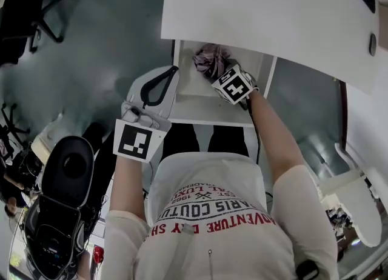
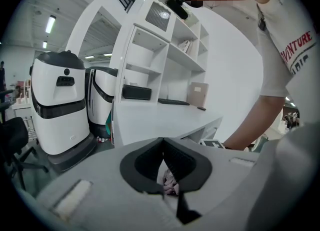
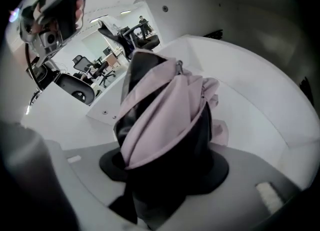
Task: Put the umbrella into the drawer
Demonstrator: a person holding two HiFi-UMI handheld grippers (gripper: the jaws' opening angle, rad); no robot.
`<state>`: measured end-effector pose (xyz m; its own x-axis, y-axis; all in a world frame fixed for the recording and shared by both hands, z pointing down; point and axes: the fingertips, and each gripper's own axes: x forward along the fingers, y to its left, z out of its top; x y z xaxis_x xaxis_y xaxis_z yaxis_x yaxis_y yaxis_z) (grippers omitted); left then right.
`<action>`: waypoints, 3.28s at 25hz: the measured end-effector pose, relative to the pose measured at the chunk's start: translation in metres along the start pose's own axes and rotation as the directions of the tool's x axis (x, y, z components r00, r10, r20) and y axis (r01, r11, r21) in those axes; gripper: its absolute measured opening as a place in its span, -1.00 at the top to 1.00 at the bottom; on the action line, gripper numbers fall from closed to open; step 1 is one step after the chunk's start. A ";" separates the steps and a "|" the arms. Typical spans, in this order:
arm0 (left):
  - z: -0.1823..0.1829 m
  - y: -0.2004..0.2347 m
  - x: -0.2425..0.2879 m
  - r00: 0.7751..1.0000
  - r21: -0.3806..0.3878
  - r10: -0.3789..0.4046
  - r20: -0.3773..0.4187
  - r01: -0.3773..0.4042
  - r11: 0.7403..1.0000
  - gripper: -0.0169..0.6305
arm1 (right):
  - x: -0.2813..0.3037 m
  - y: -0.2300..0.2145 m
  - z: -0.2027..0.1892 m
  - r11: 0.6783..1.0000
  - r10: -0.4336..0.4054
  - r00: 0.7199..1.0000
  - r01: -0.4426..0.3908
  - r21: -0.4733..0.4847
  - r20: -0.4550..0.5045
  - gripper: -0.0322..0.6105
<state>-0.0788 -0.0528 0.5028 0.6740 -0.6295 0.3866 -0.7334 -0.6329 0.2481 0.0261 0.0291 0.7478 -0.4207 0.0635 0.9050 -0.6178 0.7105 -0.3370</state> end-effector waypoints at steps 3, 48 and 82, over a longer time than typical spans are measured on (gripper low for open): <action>0.003 -0.008 0.005 1.000 0.024 -0.007 0.013 0.006 1.000 0.92 | -0.002 0.002 -0.007 1.000 0.011 1.000 -0.011 0.009 0.009 0.09; 0.249 -0.074 -0.103 0.959 0.277 -0.096 0.267 0.019 0.961 0.92 | -0.486 0.090 0.162 0.852 -0.390 0.275 0.469 0.232 0.879 0.90; 0.272 -0.071 -0.120 0.945 0.268 -0.044 0.324 -0.047 0.962 0.92 | -0.503 0.118 0.167 0.865 -0.355 0.219 0.445 0.231 0.909 0.90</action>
<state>-0.0842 -0.0549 0.1970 0.6980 -0.7130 0.0664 -0.7137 -0.7002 -0.0172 0.0542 -0.0363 0.2096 -0.4765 -0.8753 0.0820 -0.8752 0.4812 0.0508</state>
